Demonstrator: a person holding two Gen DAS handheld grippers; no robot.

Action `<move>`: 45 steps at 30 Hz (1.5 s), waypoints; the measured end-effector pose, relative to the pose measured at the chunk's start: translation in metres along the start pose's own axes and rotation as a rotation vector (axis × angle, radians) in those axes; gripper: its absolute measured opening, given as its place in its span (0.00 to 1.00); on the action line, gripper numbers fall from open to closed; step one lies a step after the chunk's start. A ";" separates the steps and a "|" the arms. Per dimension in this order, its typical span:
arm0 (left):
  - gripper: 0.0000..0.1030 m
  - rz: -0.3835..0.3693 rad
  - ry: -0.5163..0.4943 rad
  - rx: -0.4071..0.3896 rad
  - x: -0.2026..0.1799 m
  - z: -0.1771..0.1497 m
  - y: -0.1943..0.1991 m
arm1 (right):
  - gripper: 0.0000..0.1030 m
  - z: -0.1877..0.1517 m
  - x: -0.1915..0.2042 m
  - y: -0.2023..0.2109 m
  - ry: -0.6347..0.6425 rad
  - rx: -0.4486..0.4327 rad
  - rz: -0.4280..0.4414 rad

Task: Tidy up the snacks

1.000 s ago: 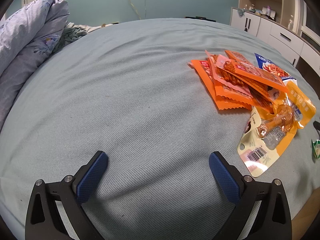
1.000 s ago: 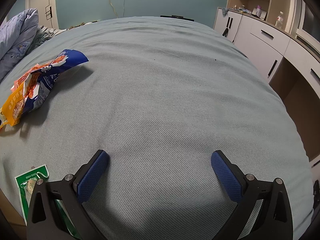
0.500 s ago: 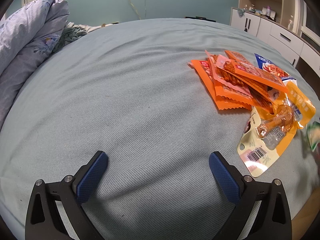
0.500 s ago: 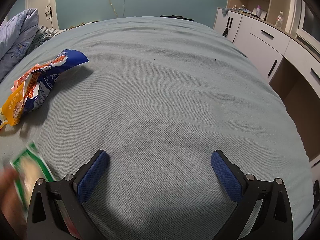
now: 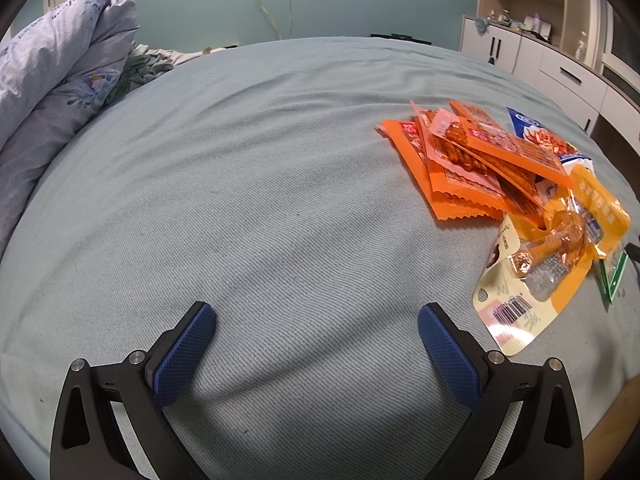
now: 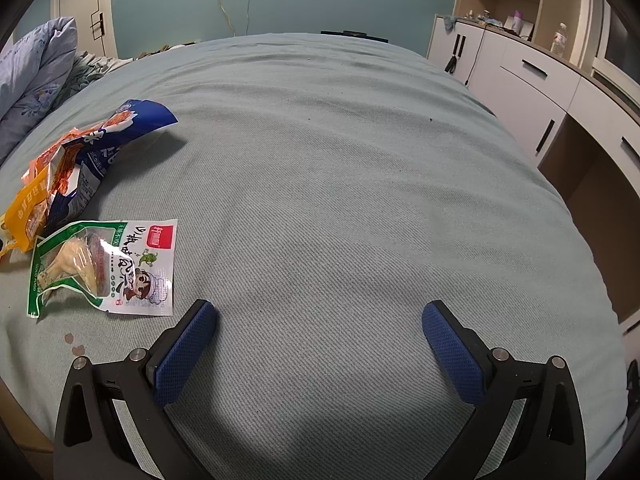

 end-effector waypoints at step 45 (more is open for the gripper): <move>1.00 0.102 -0.110 -0.166 -0.051 0.073 0.167 | 1.00 0.057 0.053 0.111 0.124 0.024 -0.029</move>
Point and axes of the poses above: each gripper's, at about its wrist camera, not at the fingertips, and y roughly against the way its jaws point, x to its left, z to its top, the point moved 10 cm from there along -y, roughly the way its jaws point, and after that the axes turned 2 degrees about -x, right-handed, at the moved point
